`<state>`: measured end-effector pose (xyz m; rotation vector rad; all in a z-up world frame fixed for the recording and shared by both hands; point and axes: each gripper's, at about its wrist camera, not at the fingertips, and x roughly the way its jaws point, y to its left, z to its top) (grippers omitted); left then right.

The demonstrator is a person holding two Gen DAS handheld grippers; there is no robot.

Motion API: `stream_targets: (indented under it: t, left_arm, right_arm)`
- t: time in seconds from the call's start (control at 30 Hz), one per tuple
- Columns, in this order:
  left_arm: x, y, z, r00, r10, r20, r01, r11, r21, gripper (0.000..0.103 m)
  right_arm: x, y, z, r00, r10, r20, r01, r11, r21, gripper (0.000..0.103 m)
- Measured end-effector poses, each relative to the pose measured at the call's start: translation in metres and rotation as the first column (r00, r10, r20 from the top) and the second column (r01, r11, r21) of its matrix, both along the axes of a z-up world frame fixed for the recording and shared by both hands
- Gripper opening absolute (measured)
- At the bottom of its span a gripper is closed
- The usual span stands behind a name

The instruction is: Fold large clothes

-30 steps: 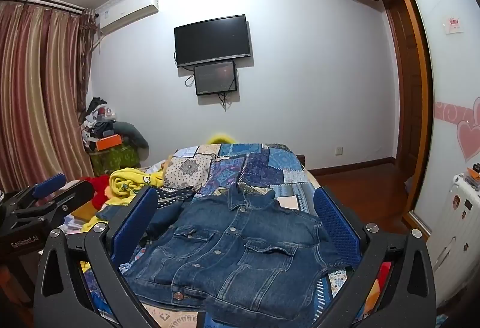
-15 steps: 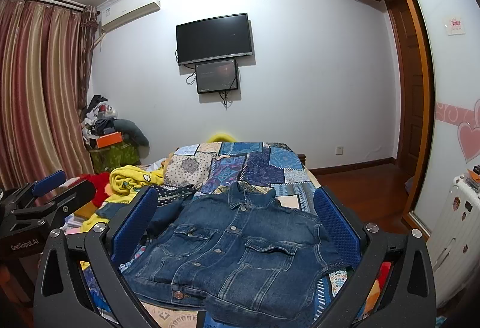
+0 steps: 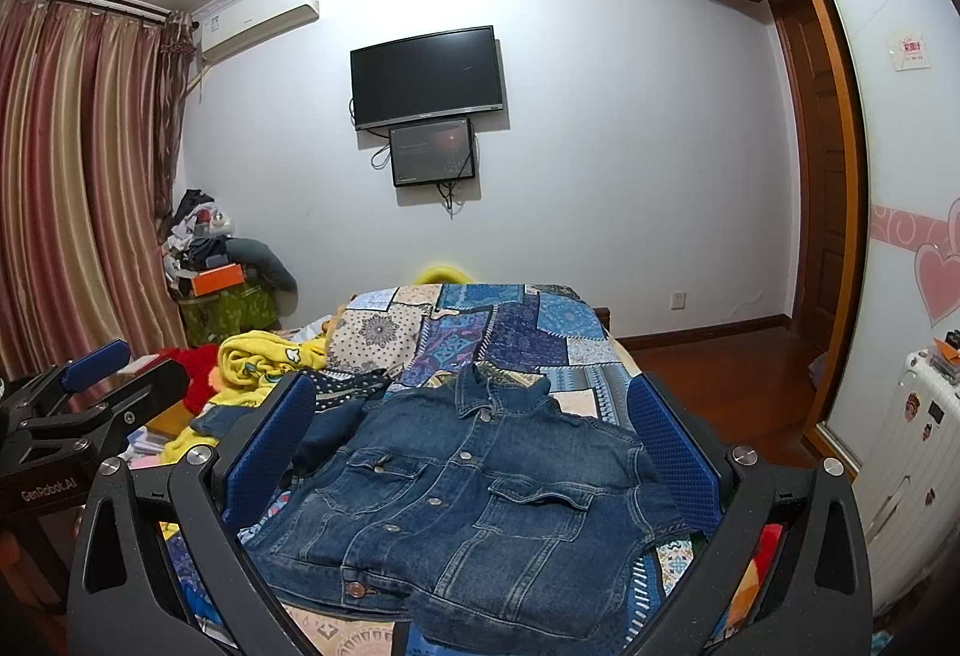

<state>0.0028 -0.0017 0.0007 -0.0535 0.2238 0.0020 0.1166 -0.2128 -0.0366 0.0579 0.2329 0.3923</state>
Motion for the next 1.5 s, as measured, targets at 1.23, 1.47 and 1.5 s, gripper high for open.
stream_targets:
  t: [1.23, 1.47, 1.5]
  left_arm:
    - [0.002, 0.002, -0.003, 1.0, -0.006, 0.002, 0.006, 1.0, -0.011, 0.103]
    - [0.012, 0.011, -0.008, 1.0, -0.008, -0.017, 0.007, 1.0, -0.023, 0.103]
    - [0.014, 0.012, -0.009, 1.0, -0.007, -0.019, 0.006, 1.0, -0.024, 0.103]
  right_arm:
    - [0.005, 0.001, -0.004, 1.0, -0.01, -0.01, 0.01, 1.0, -0.014, 0.103]
    - [0.008, 0.007, -0.001, 1.0, -0.016, -0.02, 0.015, 0.999, -0.034, 0.103]
    - [0.009, 0.008, -0.002, 1.0, -0.016, -0.023, 0.015, 0.999, -0.037, 0.103]
